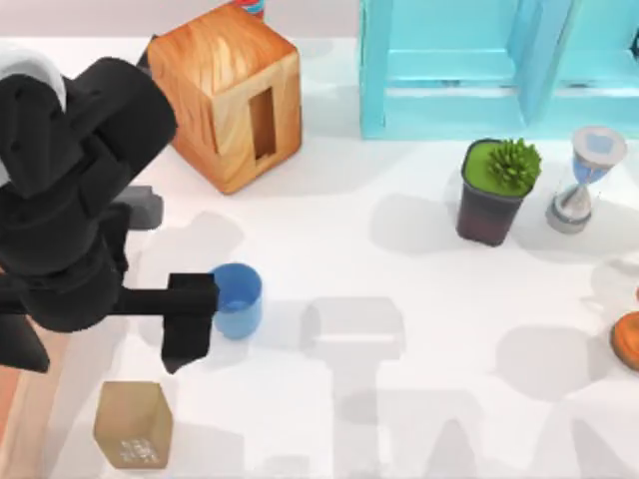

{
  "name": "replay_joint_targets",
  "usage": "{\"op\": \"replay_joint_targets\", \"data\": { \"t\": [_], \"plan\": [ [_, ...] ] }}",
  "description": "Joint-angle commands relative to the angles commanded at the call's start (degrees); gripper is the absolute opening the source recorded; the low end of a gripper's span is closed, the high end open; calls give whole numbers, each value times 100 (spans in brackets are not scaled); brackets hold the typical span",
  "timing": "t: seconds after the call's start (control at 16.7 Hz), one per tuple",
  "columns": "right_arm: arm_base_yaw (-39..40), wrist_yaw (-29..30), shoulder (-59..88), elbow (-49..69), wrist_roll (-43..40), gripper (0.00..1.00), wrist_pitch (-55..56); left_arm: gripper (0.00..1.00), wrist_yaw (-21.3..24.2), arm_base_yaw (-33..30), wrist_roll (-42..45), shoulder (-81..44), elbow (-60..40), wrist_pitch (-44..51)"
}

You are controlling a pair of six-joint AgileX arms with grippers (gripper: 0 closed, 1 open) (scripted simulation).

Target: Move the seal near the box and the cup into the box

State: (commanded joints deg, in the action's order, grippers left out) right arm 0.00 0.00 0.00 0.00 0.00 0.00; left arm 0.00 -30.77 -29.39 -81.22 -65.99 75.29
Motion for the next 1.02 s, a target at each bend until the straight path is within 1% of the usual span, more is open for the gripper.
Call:
{"op": "replay_joint_targets", "data": {
  "t": [0.18, 0.3, 0.66, 1.02],
  "plan": [
    [0, 0, 0, 0, 0, 100, 0, 100, -1, -8, -8, 52, -501, 547],
    [0, 0, 0, 0, 0, 100, 0, 100, 0, 5, 2, 112, -658, 716],
    [0, 0, 0, 0, 0, 100, 0, 100, 0, -15, -20, 18, -704, 687],
    [0, 0, 0, 0, 0, 100, 0, 100, 6, -150, -143, -1179, -1495, 367]
  ]
}}
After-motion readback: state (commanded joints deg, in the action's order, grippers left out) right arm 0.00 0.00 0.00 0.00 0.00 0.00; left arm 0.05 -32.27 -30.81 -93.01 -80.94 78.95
